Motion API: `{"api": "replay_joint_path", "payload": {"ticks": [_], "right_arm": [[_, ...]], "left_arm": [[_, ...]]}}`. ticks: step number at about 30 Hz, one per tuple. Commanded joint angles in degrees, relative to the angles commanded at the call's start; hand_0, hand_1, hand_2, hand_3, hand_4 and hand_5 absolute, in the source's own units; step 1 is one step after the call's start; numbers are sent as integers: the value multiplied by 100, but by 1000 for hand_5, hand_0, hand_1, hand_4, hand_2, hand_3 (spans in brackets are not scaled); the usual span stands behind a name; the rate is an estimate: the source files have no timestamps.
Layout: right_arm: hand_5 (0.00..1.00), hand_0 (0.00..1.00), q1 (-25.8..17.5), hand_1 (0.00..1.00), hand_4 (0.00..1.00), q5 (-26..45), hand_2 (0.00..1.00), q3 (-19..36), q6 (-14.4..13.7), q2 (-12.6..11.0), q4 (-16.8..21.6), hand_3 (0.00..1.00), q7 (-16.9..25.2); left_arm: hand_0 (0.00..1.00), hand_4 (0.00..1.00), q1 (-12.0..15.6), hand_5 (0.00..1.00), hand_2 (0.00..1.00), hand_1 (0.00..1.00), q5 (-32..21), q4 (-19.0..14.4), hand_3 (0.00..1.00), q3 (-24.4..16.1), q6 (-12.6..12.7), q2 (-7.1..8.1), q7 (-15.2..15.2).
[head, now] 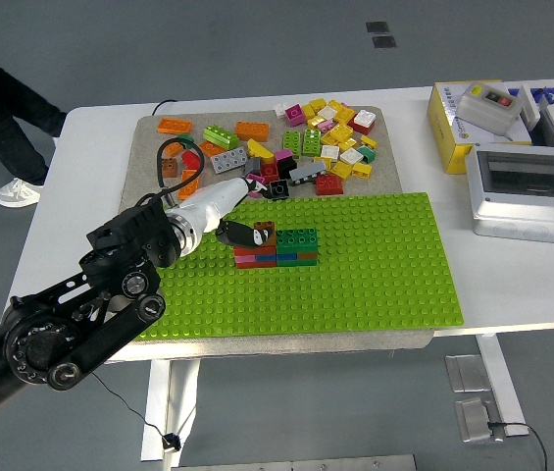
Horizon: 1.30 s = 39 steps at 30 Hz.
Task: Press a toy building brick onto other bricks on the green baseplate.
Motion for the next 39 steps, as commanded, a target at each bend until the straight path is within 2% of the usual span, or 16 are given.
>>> {"api": "replay_joint_path", "payload": {"ticks": [1, 2, 5, 7, 8, 16, 24, 29, 39], "right_arm": [[998, 702, -3, 638, 599, 1, 672, 3, -1, -2, 0, 742, 1], [998, 702, -7, 637, 597, 0, 671, 7, -1, -4, 0, 742, 2], [998, 702, -11, 637, 597, -32, 671, 34, 2, -4, 0, 742, 0], [998, 702, -7, 637, 597, -57, 671, 47, 7, -1, 0, 742, -2], [998, 702, -5, 638, 598, -68, 671, 53, 9, 0, 0, 742, -1], [998, 702, 3, 638, 593, -71, 672, 57, 12, 2, 0, 741, 0], [998, 702, 7, 638, 587, -67, 672, 50, 11, 1, 0, 739, 2], [998, 702, 8, 638, 582, -64, 672, 49, 14, -6, 0, 740, 5], [998, 703, 12, 638, 579, -16, 672, 12, 4, -5, 0, 739, 27]], "left_arm": [[933, 693, 20, 318, 961, 930, 23, -107, 804, -41, -2, 61, 16], [934, 725, 41, 406, 942, 923, 47, -230, 687, -80, -7, 121, 35], [934, 725, 89, 406, 942, 923, 123, -593, 687, -117, -27, 243, 98], [934, 725, 105, 406, 942, 923, 136, -728, 687, -91, -19, 257, 114], [936, 732, 110, 451, 938, 921, 145, -736, 658, -67, -6, 251, 118], [938, 736, 115, 483, 936, 921, 147, -661, 651, 97, 72, 235, 101], [938, 738, 152, 501, 934, 921, 142, -397, 649, 237, 125, 169, 38], [936, 740, 181, 504, 934, 921, 210, -225, 649, 297, 106, 130, 8], [923, 741, 202, 509, 930, 921, 162, -154, 653, 405, 51, 97, 32]]}}
